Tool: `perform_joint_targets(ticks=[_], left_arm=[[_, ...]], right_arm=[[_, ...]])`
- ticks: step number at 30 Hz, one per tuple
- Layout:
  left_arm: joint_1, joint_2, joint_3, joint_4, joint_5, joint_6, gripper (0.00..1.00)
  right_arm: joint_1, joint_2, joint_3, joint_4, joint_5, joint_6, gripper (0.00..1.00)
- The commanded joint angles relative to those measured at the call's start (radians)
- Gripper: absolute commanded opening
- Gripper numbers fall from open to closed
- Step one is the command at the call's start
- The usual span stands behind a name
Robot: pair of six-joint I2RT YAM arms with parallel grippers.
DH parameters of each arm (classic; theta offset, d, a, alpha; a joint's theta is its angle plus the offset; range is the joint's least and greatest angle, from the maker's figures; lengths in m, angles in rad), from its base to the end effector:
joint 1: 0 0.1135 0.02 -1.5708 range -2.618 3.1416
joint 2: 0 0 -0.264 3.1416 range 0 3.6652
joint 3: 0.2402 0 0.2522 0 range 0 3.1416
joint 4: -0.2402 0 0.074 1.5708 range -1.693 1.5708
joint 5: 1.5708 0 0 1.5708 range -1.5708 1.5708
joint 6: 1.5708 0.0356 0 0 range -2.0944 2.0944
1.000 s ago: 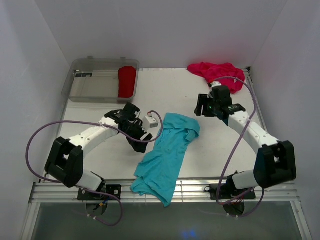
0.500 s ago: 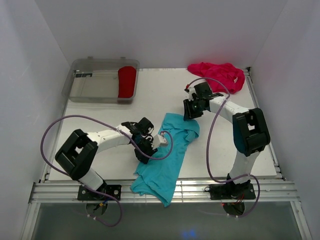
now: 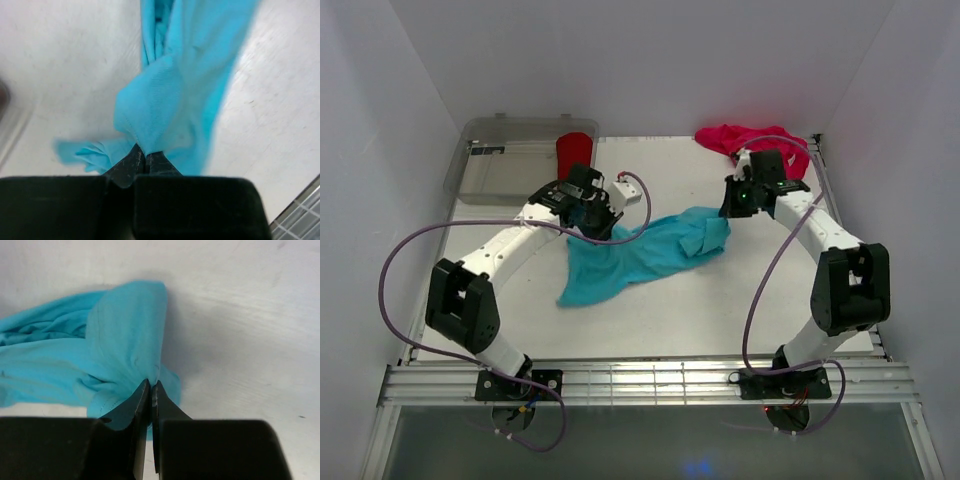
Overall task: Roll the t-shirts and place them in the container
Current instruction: Flatten out the T-shirt at the center of the board.
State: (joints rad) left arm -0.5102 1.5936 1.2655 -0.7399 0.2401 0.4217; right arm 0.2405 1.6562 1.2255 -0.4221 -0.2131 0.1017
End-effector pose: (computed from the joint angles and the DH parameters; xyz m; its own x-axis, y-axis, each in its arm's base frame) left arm 0.2835 -0.1683 0.2602 -0.4626 0.7145 -0.5250 0.8370 0.5471 0.0071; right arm 0.3495 0.0935 0.2468 -0.7650 -0.0854 -0.6383 -0.2918 0.9296 0.2252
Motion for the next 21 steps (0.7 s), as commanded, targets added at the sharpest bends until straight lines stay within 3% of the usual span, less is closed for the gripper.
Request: perform_joint_targets(ticks=[1, 6, 10, 11, 14, 16, 17, 19, 20, 21], left_arm=[[-0.007, -0.075, 0.067, -0.082, 0.195, -0.011, 0.0], [-0.016, -0.107, 0.081, -0.19, 0.399, 0.035, 0.0], [-0.079, -0.11, 0.13, -0.216, 0.485, 0.049, 0.0], [-0.083, -0.101, 0.158, -0.225, 0.516, 0.048, 0.0], [-0.083, -0.078, 0.287, -0.21, 0.695, 0.022, 0.0], [-0.085, -0.046, 0.356, -0.138, 0.772, -0.099, 0.0], [-0.085, -0.037, 0.36, -0.008, 0.772, -0.165, 0.0], [-0.083, 0.008, 0.348, 0.113, 0.71, -0.326, 0.03], [-0.085, 0.031, 0.342, 0.184, 0.694, -0.342, 0.21], [-0.085, 0.054, 0.334, 0.206, 0.682, -0.345, 0.32]], right_arm=[[-0.05, -0.053, 0.11, 0.014, -0.005, 0.013, 0.08], [-0.049, 0.042, 0.331, -0.018, -0.08, 0.061, 0.08], [0.011, 0.212, 0.635, -0.062, -0.129, 0.104, 0.08], [0.026, 0.255, 0.783, -0.078, -0.135, 0.111, 0.08], [0.065, 0.42, 1.053, -0.142, -0.169, 0.148, 0.08], [0.068, 0.485, 1.101, -0.133, -0.174, 0.171, 0.08], [0.066, 0.491, 1.086, -0.12, -0.151, 0.173, 0.13], [0.066, 0.484, 1.045, -0.09, -0.12, 0.164, 0.4], [0.068, 0.478, 1.022, -0.092, -0.103, 0.142, 0.76], [0.066, 0.467, 0.981, -0.101, -0.045, 0.129, 0.94]])
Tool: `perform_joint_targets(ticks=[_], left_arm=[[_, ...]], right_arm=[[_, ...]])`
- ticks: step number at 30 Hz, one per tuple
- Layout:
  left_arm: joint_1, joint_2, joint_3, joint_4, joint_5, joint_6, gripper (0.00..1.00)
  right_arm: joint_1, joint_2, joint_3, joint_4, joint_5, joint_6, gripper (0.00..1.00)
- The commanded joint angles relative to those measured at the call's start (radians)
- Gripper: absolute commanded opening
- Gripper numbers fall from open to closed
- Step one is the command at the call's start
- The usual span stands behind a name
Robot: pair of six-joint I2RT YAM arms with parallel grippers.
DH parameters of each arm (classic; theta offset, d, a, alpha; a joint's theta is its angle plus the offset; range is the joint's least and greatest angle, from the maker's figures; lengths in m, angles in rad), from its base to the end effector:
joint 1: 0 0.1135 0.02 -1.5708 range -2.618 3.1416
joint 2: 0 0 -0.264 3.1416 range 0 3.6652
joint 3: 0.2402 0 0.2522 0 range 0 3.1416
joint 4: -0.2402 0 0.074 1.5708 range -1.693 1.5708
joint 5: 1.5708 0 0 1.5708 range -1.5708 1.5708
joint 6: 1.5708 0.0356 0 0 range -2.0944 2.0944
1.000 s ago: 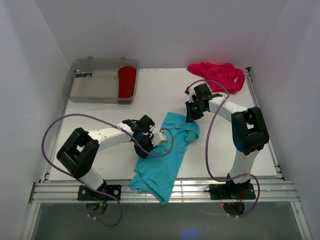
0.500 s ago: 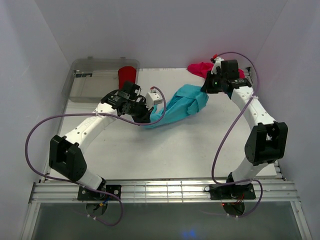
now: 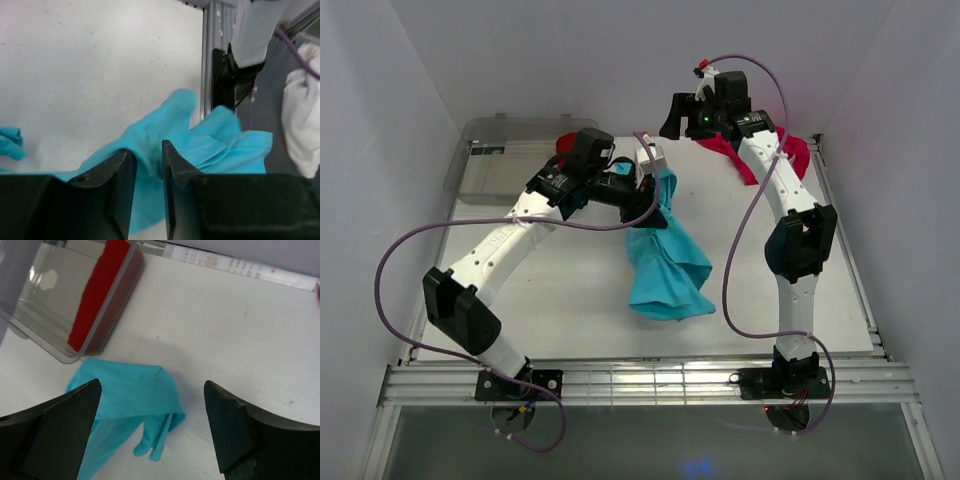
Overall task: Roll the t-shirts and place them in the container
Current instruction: Flatten out the T-shirt at the center of the board.
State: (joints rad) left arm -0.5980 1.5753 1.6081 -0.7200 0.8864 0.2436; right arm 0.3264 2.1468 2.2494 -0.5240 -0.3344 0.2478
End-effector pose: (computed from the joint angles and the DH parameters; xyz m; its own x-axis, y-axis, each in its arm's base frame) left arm 0.2644 -0.2135 0.3843 -0.3036 0.3913 -0.8688 0.9523 0.0937 -0.2905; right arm 0.4694 0.1712 0.3756 -0.5195 0.0688 -0.8517 -0.4736 0.8065 0.3540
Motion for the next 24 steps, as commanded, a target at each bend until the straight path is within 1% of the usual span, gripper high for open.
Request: perform_joint_targets(ticks=[1, 2, 3, 5, 6, 7, 8, 9, 10, 11, 12, 13, 14, 15, 16, 17, 18, 19, 20, 21, 22, 24], left_arm=[[0.003, 0.121, -0.017, 0.2, 0.004, -0.161, 0.39], [0.003, 0.146, -0.022, 0.203, -0.015, -0.149, 0.55], [0.007, 0.169, -0.023, 0.199, -0.029, -0.139, 0.62], [0.013, 0.199, -0.049, 0.185, -0.055, -0.122, 0.71], [0.027, 0.196, -0.065, 0.183, -0.055, -0.118, 0.91], [0.036, 0.186, -0.079, 0.183, -0.052, -0.113, 0.91], [0.049, 0.152, -0.108, 0.183, -0.029, -0.1, 0.91], [0.073, 0.129, -0.119, 0.183, -0.024, -0.095, 0.91], [0.089, 0.106, -0.129, 0.183, -0.024, -0.087, 0.9], [0.104, 0.06, -0.137, 0.183, -0.052, -0.08, 0.89], [0.133, 0.042, -0.148, 0.182, -0.085, -0.076, 0.88], [0.145, 0.031, -0.148, 0.176, -0.131, -0.075, 0.81], [0.155, 0.023, -0.143, 0.151, -0.183, -0.073, 0.74], [0.17, 0.023, -0.134, 0.137, -0.299, -0.073, 0.68], [0.178, 0.028, -0.129, 0.12, -0.355, -0.076, 0.59], [0.185, 0.032, -0.128, 0.087, -0.394, -0.076, 0.58], [0.207, 0.038, -0.128, 0.07, -0.412, -0.075, 0.58], [0.216, 0.038, -0.137, 0.057, -0.417, -0.073, 0.58], [0.222, 0.035, -0.145, 0.041, -0.418, -0.075, 0.6], [0.23, 0.034, -0.154, 0.034, -0.423, -0.075, 0.6], [0.23, 0.026, -0.172, 0.03, -0.438, -0.076, 0.6], [0.23, 0.019, -0.189, 0.025, -0.452, -0.075, 0.61]], right_arm=[[-0.02, -0.028, -0.062, -0.014, 0.118, -0.031, 0.9], [-0.021, -0.047, -0.08, -0.057, 0.159, -0.056, 0.9], [-0.024, -0.062, -0.129, -0.077, 0.234, -0.064, 0.9], [-0.052, -0.111, -0.218, -0.109, 0.287, -0.059, 0.9], [-0.064, -0.19, -0.282, -0.108, 0.32, -0.042, 0.9], [-0.084, -0.232, -0.429, -0.1, 0.33, -0.035, 0.9], [-0.086, -0.325, -0.506, -0.075, 0.354, -0.03, 0.92], [-0.086, -0.371, -0.584, -0.058, 0.385, -0.03, 0.95], [-0.082, -0.414, -0.741, -0.041, 0.377, -0.016, 0.98], [-0.078, -0.494, -0.819, -0.022, 0.356, -0.007, 0.87], [-0.075, -0.53, -0.891, 0.007, 0.294, 0.001, 0.79], [-0.058, -0.559, -0.956, 0.012, 0.281, 0.017, 0.7], [-0.043, -0.614, -1.066, 0.012, 0.275, 0.028, 0.47], [-0.027, -0.639, -1.117, 0.018, 0.252, 0.031, 0.38], [0.011, -0.66, -1.16, 0.019, 0.242, 0.033, 0.35], [0.032, -0.7, -1.236, 0.022, 0.235, 0.044, 0.36], [0.051, -0.715, -1.267, 0.025, 0.204, 0.047, 0.41], [0.077, -0.729, -1.296, 0.031, 0.181, 0.051, 0.49], [0.083, -0.749, -1.323, 0.038, 0.164, 0.074, 0.63], [0.089, -0.757, -1.374, 0.048, 0.125, 0.082, 0.68], [0.095, -0.762, -1.399, 0.058, 0.108, 0.088, 0.7], [0.103, -0.762, -1.457, 0.071, 0.1, 0.103, 0.7]])
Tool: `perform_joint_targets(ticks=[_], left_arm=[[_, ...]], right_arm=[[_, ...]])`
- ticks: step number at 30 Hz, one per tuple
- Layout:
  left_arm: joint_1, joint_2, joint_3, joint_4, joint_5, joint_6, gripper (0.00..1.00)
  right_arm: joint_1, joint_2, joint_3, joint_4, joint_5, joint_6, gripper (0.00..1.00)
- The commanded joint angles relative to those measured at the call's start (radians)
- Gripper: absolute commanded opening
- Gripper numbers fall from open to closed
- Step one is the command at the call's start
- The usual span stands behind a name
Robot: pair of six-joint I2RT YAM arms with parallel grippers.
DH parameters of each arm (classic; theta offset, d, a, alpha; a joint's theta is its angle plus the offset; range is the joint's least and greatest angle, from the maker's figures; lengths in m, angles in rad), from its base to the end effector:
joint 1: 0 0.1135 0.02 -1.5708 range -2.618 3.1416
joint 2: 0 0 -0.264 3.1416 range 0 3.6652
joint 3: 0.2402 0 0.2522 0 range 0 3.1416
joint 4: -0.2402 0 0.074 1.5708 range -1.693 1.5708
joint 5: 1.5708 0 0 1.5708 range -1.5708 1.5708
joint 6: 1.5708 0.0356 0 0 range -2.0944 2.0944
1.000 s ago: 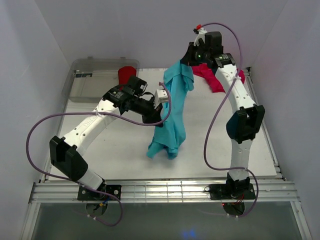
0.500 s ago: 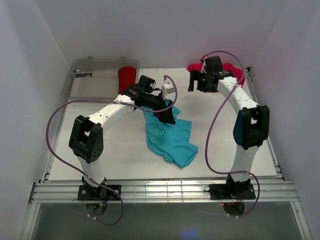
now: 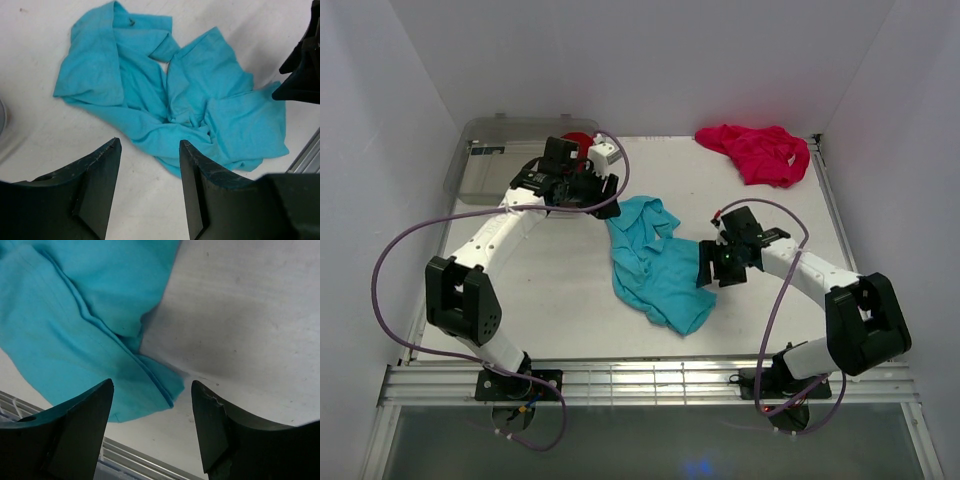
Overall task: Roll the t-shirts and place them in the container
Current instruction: Flatten out the T-shirt at the center of the board.
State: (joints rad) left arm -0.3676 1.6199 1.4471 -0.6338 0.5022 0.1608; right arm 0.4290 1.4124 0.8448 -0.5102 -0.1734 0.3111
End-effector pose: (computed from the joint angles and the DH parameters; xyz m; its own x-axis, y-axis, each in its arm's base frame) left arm 0.3273 -0.1444 0.3182 -0.5648 0.3679 -0.7387 0.7256 0.6477 -0.2322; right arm 0.2419 0.1174 0.1970 -0.9108 -0.0850 -0.4040 -0.2155 0.9326 0.2896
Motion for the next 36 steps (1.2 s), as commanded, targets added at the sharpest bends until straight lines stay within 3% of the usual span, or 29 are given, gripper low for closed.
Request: perform_joint_targets(ticks=[1, 4, 11, 16, 24, 28, 36], left_arm=[[-0.001, -0.032, -0.042, -0.06, -0.077, 0.006, 0.61], [0.001, -0.035, -0.056, -0.06, -0.076, 0.005, 0.61], [0.001, -0.025, -0.051, -0.063, -0.087, 0.005, 0.61], [-0.001, -0.025, -0.06, -0.061, -0.082, 0.017, 0.61], [-0.001, -0.022, -0.063, -0.079, -0.085, 0.065, 0.61], [-0.005, -0.003, -0.059, -0.081, -0.051, 0.132, 0.64], [-0.083, 0.225, -0.011, 0.0, -0.021, 0.35, 0.61]], right_arm=[[0.011, -0.026, -0.071, 0.059, -0.061, 0.045, 0.69], [0.031, -0.02, -0.125, 0.119, -0.078, 0.059, 0.65], [0.054, -0.006, -0.116, 0.138, -0.055, 0.077, 0.08], [0.054, -0.052, -0.06, 0.015, 0.077, 0.051, 0.08], [0.042, -0.128, 0.282, -0.195, 0.382, -0.096, 0.08], [0.024, -0.136, 0.427, -0.246, 0.393, -0.136, 0.08], [-0.036, -0.184, 0.327, -0.255, 0.403, -0.133, 0.08]])
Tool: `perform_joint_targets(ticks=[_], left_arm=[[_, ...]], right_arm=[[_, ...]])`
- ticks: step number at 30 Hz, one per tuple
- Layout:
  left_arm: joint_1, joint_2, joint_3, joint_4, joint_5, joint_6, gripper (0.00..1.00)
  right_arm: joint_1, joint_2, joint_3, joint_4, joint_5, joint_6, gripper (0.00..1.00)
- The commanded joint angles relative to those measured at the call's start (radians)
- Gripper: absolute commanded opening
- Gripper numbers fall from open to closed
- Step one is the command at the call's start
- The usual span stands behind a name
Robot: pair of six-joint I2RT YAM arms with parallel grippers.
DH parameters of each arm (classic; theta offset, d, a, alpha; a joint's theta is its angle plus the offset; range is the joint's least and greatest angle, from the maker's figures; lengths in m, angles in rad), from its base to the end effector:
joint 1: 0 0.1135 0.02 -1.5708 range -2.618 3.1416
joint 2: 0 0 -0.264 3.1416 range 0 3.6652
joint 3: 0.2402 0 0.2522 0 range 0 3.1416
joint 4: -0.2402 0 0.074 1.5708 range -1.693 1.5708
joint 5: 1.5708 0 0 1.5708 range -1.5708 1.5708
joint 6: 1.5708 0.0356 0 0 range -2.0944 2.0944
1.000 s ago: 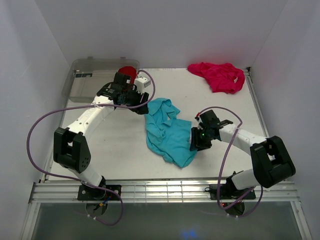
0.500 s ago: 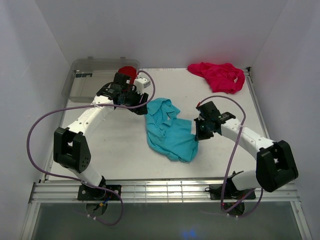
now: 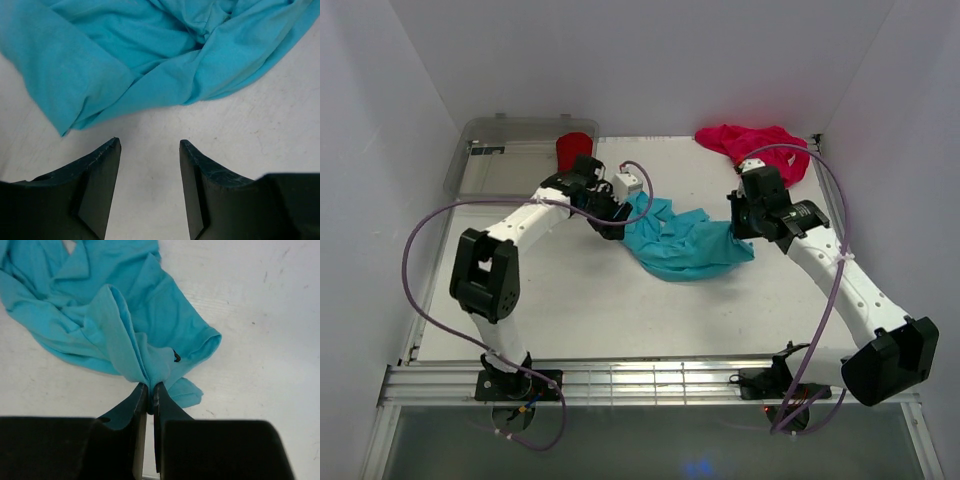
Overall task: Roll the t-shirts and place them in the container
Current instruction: Flatten out the T-shirt at the center of the board.
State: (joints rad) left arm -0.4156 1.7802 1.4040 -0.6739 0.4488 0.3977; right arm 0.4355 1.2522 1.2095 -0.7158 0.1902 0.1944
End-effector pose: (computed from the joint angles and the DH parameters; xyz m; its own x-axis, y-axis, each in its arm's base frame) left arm 0.3391 -0.1666 0.2455 -0.5143 0.6084 -0.6044 0.8248 0.5439 -0.1543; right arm 0.2419 0.1051 0.3388 -0.6679 -0.1015 -0.7373 -0.1639 0.9864 0.0126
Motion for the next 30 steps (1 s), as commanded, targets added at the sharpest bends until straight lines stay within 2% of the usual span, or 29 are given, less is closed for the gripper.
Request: perform_joint_targets(ticks=[1, 6, 10, 12, 14, 16, 24, 26, 28, 29, 30], left_arm=[[-0.044, 0.082, 0.035, 0.051, 0.036, 0.156, 0.61], [-0.11, 0.098, -0.006, 0.178, 0.088, 0.277, 0.63], [-0.14, 0.111, -0.036, 0.302, 0.125, 0.326, 0.68], [-0.14, 0.149, -0.008, 0.287, 0.134, 0.337, 0.7], [-0.141, 0.223, 0.045, 0.177, 0.131, 0.419, 0.7], [-0.138, 0.257, 0.055, 0.134, 0.081, 0.452, 0.7], [-0.077, 0.234, 0.009, 0.183, 0.034, 0.443, 0.66], [-0.077, 0.206, -0.008, 0.174, 0.042, 0.451, 0.56], [-0.075, 0.151, -0.042, 0.172, 0.044, 0.449, 0.4], [-0.077, 0.131, -0.049, 0.171, 0.042, 0.443, 0.15], [-0.077, 0.113, -0.056, 0.171, 0.034, 0.435, 0.0]], right_arm=[[-0.058, -0.031, -0.044, -0.048, 0.037, -0.019, 0.08], [-0.159, -0.051, -0.056, -0.037, -0.024, -0.055, 0.08], [-0.184, -0.043, -0.074, -0.031, -0.032, -0.062, 0.08], [-0.195, -0.043, -0.083, -0.025, -0.04, -0.065, 0.08], [-0.201, -0.046, -0.085, -0.027, -0.04, -0.069, 0.08], [-0.213, -0.057, -0.077, -0.028, -0.04, -0.075, 0.08], [-0.284, -0.097, -0.019, -0.039, -0.038, -0.093, 0.08], [-0.302, -0.106, 0.008, -0.047, -0.02, -0.09, 0.08], [-0.334, -0.119, 0.03, -0.054, -0.017, -0.089, 0.08], [-0.342, -0.123, 0.041, -0.056, -0.021, -0.087, 0.08], [-0.351, -0.125, 0.068, -0.056, -0.023, -0.087, 0.08]])
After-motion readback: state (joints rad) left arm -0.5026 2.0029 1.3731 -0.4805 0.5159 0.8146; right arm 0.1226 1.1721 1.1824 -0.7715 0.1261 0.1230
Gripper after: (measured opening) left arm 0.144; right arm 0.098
